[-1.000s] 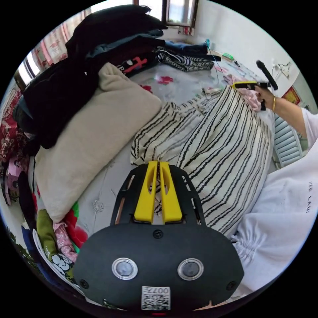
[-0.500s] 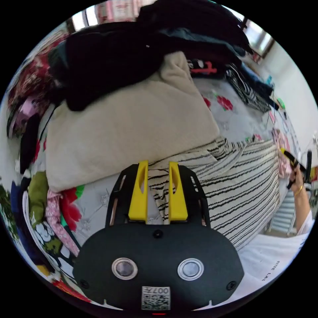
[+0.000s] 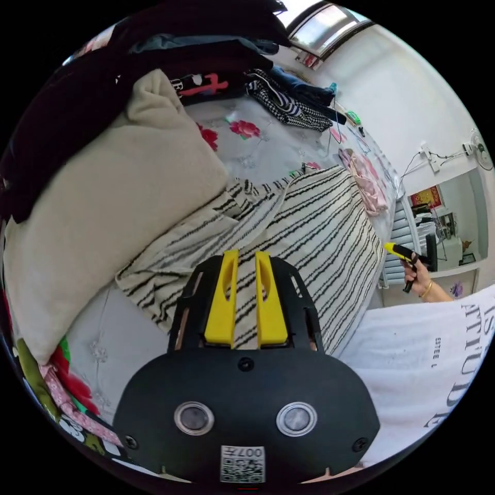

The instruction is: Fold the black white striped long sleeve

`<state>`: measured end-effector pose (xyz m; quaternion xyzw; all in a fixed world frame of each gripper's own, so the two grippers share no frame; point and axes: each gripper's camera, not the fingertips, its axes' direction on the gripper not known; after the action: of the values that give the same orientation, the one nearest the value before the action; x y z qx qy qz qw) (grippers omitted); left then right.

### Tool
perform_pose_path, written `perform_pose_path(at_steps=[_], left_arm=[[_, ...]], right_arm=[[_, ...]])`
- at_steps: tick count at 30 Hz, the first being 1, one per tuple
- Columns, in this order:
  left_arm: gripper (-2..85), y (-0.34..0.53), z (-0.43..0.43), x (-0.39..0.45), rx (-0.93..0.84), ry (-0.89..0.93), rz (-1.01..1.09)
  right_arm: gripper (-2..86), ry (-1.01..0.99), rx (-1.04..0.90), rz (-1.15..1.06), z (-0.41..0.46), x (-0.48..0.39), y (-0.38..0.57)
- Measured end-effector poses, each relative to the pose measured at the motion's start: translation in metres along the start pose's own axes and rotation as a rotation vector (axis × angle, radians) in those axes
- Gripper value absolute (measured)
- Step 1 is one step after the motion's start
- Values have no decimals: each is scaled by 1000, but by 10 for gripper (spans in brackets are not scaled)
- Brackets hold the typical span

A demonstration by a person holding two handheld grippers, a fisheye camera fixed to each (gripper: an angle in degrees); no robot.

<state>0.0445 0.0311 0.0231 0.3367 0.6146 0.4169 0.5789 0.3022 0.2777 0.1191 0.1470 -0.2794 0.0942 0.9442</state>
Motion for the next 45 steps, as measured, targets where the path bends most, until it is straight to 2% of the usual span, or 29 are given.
perform_pose_path(at_steps=[4,7,12,15,18,22,23,26,29,31,33,36,38,41,45], left_arm=[[59,-18,-1,-43,-9,-38,-187],[77,-14,-34,-57,132,-80,-267],[72,40,-87,-69,301,-63,-402],[70,91,-102,-63,318,-40,-440],[70,155,-114,-59,314,-1,-530],[72,227,-127,-55,317,11,-645],[74,247,-130,-54,324,20,-684],[80,290,-131,-57,346,76,-784],[86,324,-127,-63,380,140,-883],[91,338,-125,-65,406,175,-912],[105,347,-120,-68,411,231,-919],[126,349,-115,-71,423,321,-895],[135,348,-116,-71,434,349,-872],[156,344,-121,-71,416,395,-823],[169,335,-128,-68,390,440,-761]], right_arm=[[83,-52,-4,29,15,5,13],[75,-66,20,52,18,8,16],[41,-122,18,61,32,8,9],[18,-141,43,36,33,-2,-6],[6,-161,65,-183,24,-56,-28],[2,-250,-8,-681,28,-196,-32],[2,-291,-55,-830,37,-238,-20],[7,-425,-231,-1076,77,-318,24],[19,-510,-450,-1193,139,-360,76],[30,-502,-610,-1179,179,-371,95],[40,-498,-670,-1140,200,-369,97],[58,-431,-569,-1039,201,-346,56],[74,-355,-451,-852,195,-308,-2],[88,-345,-346,-601,190,-255,-70],[98,-312,-322,-475,207,-227,-116]])
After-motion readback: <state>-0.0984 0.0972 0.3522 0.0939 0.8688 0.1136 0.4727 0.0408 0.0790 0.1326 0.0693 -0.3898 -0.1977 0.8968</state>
